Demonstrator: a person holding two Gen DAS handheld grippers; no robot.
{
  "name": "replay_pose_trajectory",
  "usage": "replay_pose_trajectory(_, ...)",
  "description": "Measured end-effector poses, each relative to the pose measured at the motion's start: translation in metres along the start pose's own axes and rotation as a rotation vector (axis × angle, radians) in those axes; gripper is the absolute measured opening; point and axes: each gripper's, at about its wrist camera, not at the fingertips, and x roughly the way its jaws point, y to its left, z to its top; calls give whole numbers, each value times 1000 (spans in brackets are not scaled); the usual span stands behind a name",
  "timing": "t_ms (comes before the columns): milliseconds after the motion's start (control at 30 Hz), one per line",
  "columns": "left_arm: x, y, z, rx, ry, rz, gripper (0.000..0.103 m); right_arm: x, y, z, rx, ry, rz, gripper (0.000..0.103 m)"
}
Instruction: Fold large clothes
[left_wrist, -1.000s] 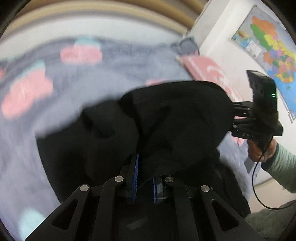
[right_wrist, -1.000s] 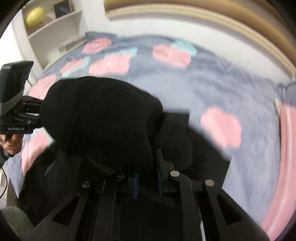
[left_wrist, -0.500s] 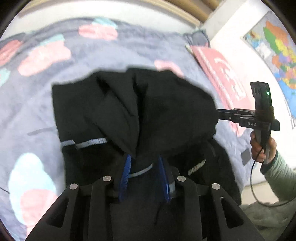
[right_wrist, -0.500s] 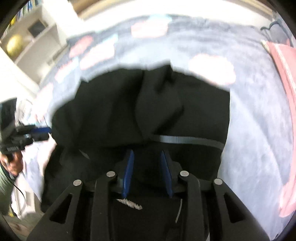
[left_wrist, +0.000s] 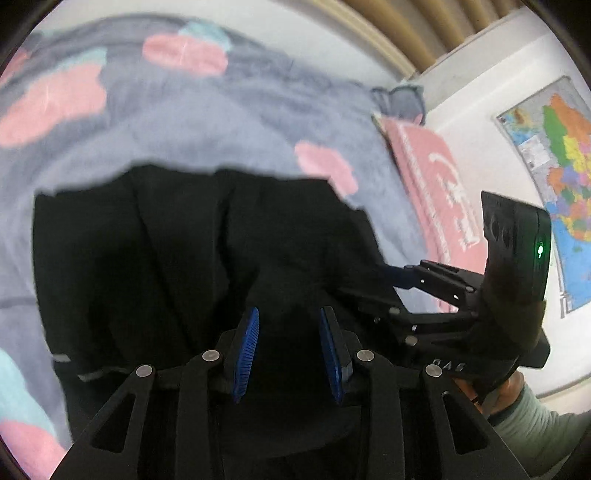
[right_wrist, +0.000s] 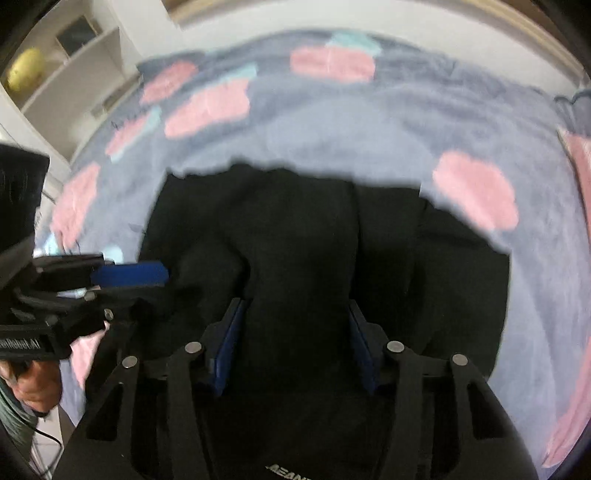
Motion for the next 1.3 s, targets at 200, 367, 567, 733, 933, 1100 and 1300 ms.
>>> replay_pose_trajectory(200, 52, 20, -32, -23, 110, 131, 34, 48, -23, -41, 54, 63, 14, 56)
replay_pose_trajectory(367, 51, 25, -39, -72, 60, 118, 35, 34, -19, -44, 55, 45, 12, 56)
replay_pose_trajectory(567, -10, -9, -58, 77, -36, 91, 36, -30, 4, -55, -28, -55, 67, 56)
replay_pose_trajectory(733, 3, 7, -71, 13, 7, 99, 36, -6, 8, -66, -41, 9, 41, 56)
replay_pose_trajectory(933, 41, 21, -79, -18, 65, 149, 38, 28, -13, -74, 42, 85, 47, 56)
replay_pose_trajectory(1100, 2, 11, -85, -14, 16, 141, 38, -7, -13, -83, 53, 52, 61, 56)
replay_pose_trajectory(1300, -50, 1, -116, -33, -62, 193, 38, -49, -20, -117, 92, 21, 62, 56)
